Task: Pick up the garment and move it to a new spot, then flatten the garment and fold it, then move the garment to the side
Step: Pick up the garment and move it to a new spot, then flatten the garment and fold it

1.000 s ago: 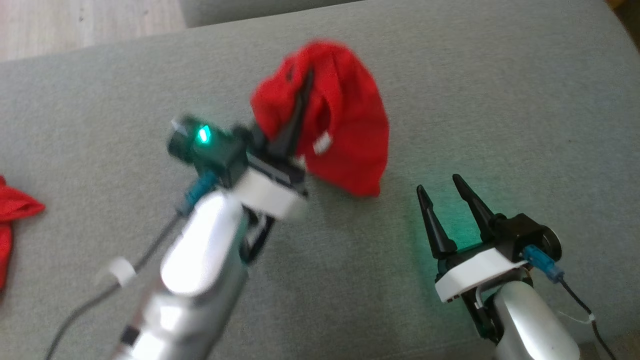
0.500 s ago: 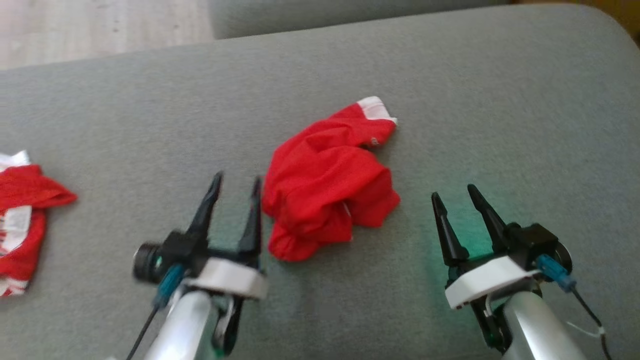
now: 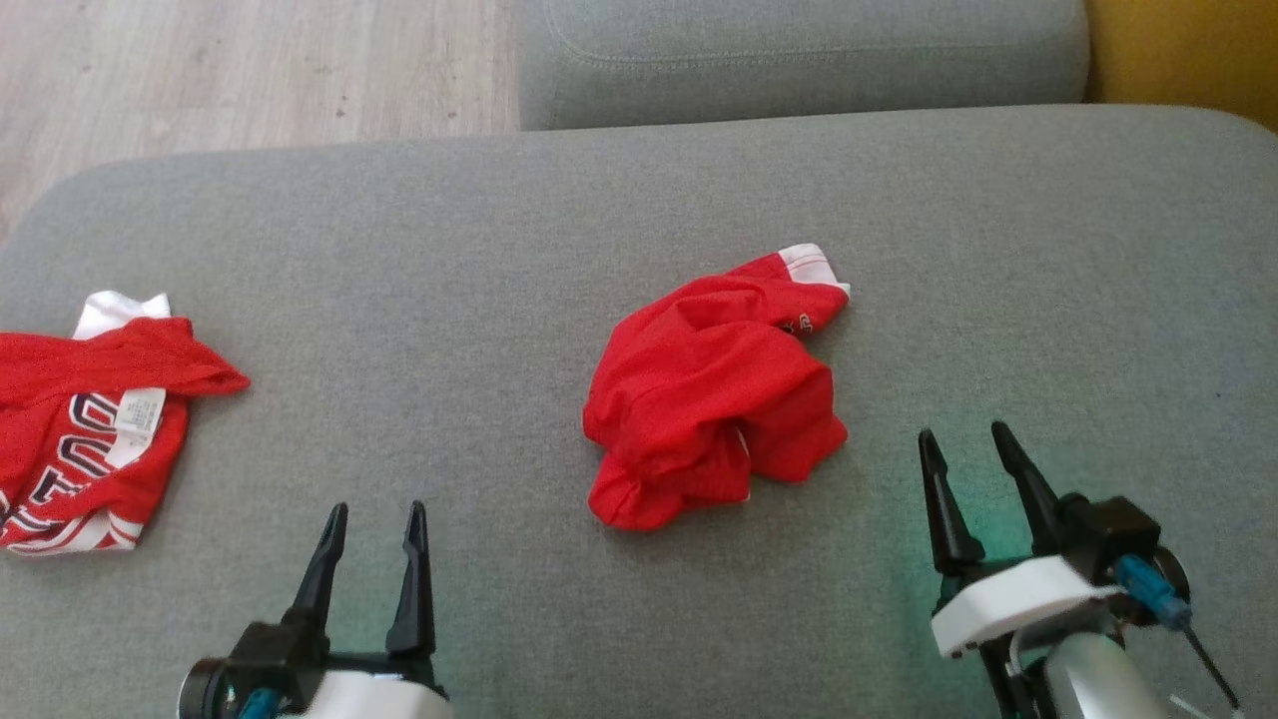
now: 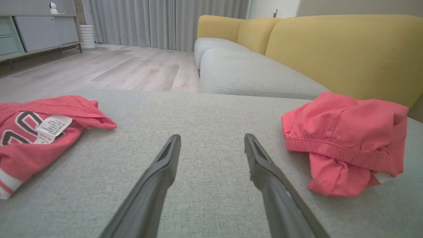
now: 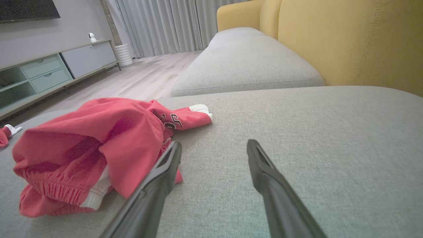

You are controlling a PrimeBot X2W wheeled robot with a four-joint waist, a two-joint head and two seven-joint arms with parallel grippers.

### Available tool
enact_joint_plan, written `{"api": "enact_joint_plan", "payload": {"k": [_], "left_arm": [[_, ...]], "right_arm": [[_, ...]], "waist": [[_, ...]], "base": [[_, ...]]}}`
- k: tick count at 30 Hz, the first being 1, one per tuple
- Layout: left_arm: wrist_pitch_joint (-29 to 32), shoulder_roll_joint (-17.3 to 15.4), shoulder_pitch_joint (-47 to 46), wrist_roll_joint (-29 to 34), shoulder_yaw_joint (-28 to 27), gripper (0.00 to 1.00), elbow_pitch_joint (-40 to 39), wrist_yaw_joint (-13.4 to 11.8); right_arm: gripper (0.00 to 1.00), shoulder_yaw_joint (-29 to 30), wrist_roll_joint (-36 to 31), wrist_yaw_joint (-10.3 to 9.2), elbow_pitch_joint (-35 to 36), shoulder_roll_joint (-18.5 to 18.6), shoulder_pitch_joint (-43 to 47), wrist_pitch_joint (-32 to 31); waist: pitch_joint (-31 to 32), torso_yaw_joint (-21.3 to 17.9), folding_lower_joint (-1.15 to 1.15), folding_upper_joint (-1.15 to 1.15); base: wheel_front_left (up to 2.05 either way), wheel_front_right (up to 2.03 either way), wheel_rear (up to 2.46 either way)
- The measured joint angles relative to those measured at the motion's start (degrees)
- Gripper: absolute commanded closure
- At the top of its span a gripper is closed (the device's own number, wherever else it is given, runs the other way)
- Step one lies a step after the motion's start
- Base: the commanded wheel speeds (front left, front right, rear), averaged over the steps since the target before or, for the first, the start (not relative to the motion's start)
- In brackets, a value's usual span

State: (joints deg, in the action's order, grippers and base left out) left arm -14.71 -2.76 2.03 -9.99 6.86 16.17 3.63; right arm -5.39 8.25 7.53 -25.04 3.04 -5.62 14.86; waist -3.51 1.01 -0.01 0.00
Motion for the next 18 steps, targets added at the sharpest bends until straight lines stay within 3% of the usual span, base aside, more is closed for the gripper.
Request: {"api": "enact_joint_plan", "payload": {"k": [9, 18], "left_arm": [[0.0, 0.0, 0.7, -0.7, 0.8, 0.00, -1.0, 0.1], [0.0, 0.0, -0.8, -1.9, 4.1, 0.00, -1.2, -0.2]], "right_arm": [[0.00, -1.1, -1.0, 0.00, 0.0, -0.1, 0.6, 0.0], [0.00, -15.9, 0.1, 0.00, -3.5, 0.7, -0.2, 0.0]], "waist": [[0.0, 0.3, 0.01, 0.00], [-2.0, 2.5, 0.01, 0.00]], "base": [[0.00, 0.00, 0.00], [0.00, 0.00, 0.00]]}}
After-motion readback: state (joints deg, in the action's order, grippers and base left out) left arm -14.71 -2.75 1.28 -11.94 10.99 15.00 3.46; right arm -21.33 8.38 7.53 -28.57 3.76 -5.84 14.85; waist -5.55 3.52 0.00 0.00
